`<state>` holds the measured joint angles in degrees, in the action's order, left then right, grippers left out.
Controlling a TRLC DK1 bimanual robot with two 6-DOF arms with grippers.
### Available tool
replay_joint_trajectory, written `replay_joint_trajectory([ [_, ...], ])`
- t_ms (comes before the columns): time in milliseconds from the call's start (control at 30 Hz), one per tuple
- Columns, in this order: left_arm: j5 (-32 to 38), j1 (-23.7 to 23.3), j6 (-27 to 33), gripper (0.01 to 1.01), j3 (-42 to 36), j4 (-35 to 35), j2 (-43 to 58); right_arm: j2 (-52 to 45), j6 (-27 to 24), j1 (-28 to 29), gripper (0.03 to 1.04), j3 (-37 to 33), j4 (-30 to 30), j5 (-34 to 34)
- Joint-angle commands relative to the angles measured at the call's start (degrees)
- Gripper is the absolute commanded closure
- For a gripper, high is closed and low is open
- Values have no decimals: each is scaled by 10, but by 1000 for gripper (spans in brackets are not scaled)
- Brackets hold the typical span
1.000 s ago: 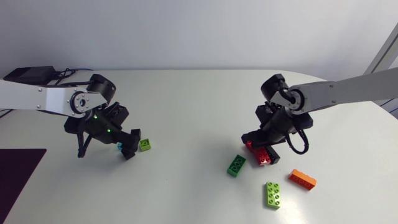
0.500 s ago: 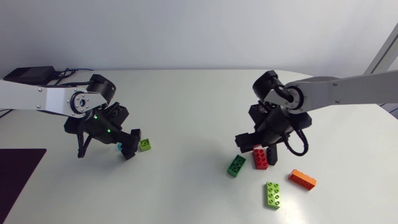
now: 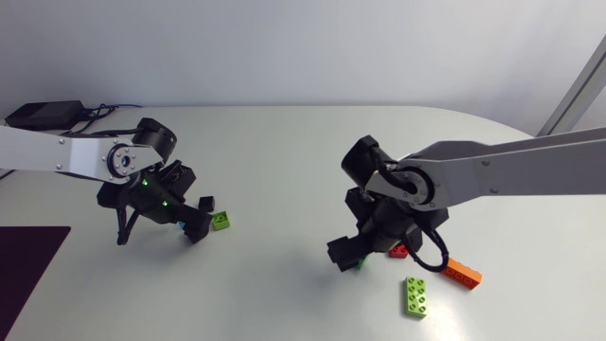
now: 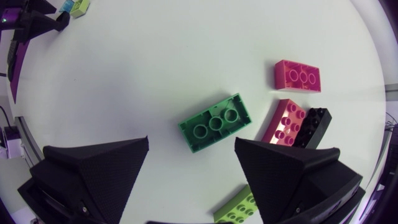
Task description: Sort duplo bricks by size, large to the right and small to the left
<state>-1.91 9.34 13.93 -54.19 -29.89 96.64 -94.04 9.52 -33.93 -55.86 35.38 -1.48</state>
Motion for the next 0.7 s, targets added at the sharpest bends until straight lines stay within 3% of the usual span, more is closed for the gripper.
replay_joint_trajectory([
  [0,-3,-6,8,44,14,2,-11,-16,19,-13,67,21,-8,2],
  [133,-3,-6,8,44,16,4,-11,-33,23,-18,67,29,-20,9],
  [667,-3,-6,8,44,16,6,-8,-110,-18,66,67,-16,-45,38],
])
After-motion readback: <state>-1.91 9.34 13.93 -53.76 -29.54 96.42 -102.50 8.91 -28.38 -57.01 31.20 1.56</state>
